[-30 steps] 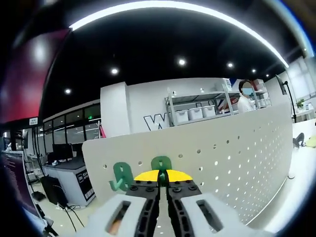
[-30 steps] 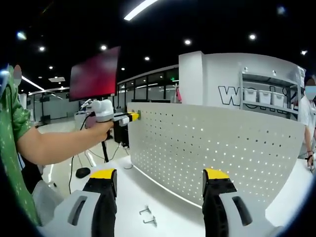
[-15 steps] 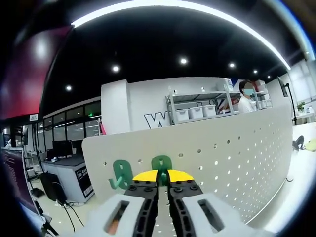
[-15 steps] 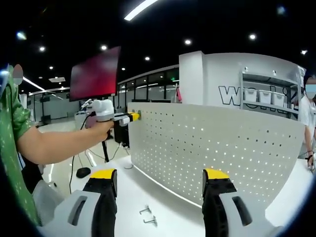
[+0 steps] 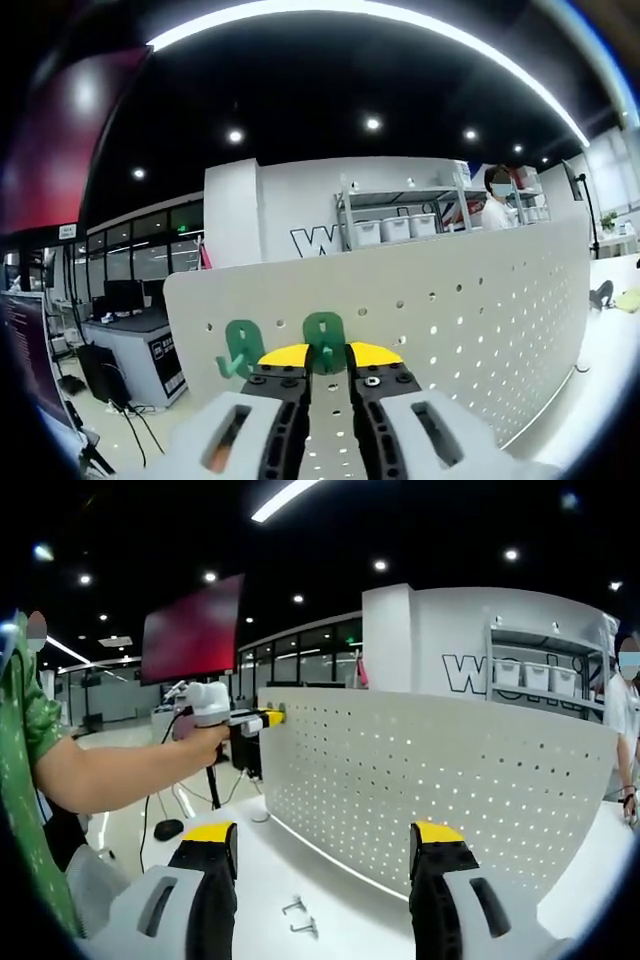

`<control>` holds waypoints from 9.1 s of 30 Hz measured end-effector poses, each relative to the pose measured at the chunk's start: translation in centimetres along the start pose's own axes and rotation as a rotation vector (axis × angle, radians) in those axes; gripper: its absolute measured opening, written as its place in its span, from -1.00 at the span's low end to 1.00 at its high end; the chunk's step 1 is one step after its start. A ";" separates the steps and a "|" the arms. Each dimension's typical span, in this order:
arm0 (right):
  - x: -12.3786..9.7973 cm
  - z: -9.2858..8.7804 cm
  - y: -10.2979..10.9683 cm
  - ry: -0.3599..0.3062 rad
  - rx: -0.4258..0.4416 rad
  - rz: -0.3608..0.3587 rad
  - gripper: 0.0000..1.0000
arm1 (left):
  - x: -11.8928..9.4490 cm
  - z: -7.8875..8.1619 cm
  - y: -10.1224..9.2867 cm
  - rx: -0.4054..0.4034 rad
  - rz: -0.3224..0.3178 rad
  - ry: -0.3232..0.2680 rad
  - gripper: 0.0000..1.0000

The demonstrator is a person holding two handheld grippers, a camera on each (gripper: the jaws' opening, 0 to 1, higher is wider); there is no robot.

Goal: Insert the hook assembly into the mounting plate slot until the hook locks in place.

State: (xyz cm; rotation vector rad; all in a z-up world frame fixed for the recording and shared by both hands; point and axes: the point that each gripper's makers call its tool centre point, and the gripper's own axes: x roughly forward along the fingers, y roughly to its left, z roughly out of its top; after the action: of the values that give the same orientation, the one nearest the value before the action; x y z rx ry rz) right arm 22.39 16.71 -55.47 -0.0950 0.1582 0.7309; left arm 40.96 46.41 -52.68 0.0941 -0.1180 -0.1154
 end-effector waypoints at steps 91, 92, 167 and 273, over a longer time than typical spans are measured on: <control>-2.8 -0.8 4.5 -0.024 0.001 0.067 0.41 | -19.3 -3.0 -10.8 -0.109 -0.243 0.115 -0.12; -2.9 -1.0 4.6 -0.018 0.003 0.069 0.41 | -19.5 -3.2 -11.0 -0.113 -0.246 0.120 -0.13; 6.7 -18.0 2.7 0.467 -0.065 0.178 -0.14 | -23.9 -11.8 -18.4 -0.154 -0.389 0.323 -0.21; 12.9 -26.9 2.2 0.783 -0.145 0.216 -1.00 | -23.7 -12.1 -18.9 -0.214 -0.424 0.330 -0.35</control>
State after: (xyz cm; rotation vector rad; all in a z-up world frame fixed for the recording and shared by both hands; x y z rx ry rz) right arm 27.37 23.04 -84.24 -0.5089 0.8726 0.8901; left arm 16.98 31.65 -69.15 -0.0776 0.2468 -0.5318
